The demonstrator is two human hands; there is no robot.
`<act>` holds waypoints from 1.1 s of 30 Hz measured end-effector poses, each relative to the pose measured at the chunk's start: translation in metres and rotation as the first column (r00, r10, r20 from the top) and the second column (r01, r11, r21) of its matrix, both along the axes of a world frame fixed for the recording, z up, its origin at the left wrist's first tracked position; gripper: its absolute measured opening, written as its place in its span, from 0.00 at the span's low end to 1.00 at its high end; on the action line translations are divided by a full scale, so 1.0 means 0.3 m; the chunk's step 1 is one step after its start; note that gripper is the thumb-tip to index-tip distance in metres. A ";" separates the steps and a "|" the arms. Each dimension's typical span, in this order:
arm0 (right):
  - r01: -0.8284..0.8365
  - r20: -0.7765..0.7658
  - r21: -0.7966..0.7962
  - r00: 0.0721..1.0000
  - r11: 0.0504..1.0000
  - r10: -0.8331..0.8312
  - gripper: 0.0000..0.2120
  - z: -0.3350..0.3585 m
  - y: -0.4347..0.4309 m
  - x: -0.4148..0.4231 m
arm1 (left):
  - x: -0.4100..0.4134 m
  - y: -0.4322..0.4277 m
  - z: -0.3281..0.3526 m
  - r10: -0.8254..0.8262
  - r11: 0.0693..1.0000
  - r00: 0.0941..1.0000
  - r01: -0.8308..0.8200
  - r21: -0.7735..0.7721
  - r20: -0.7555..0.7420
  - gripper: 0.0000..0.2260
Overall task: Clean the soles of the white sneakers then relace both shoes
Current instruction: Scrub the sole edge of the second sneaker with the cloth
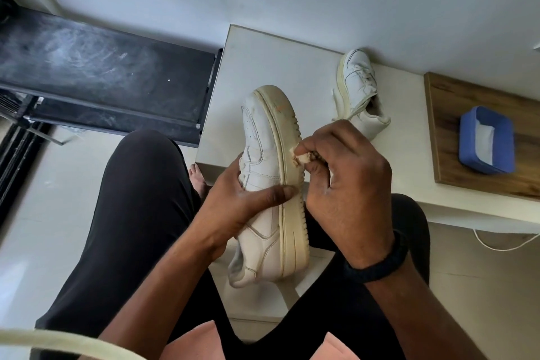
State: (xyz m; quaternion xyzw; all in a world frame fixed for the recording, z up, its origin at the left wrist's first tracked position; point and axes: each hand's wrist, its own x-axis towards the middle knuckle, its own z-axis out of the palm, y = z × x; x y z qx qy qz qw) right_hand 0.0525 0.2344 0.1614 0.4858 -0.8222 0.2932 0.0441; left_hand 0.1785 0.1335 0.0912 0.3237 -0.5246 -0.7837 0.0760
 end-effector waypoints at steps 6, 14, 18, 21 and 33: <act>-0.044 -0.007 0.028 0.999 0.999 0.044 0.10 -0.008 0.028 0.013 | -0.020 -0.005 0.023 0.049 0.991 0.999 -0.048 -0.125 0.005 0.32; -0.046 0.024 0.005 0.999 0.999 0.046 0.10 -0.011 0.024 0.006 | -0.028 0.012 0.025 0.053 0.984 0.998 -0.058 -0.171 -0.038 0.29; 0.052 0.022 -0.026 0.998 0.998 -0.052 0.14 0.003 0.008 -0.025 | -0.025 0.016 0.029 0.012 0.972 1.000 -0.015 -0.234 -0.012 0.30; 0.042 0.008 -0.039 0.999 0.998 -0.042 0.12 0.002 0.004 -0.004 | -0.021 0.020 0.029 0.016 0.972 1.000 -0.015 -0.233 0.003 0.31; -0.039 -0.018 -0.045 0.999 0.998 0.038 0.09 -0.016 0.008 0.062 | -0.021 0.019 0.042 0.121 0.964 0.993 -0.119 -0.238 -0.004 0.33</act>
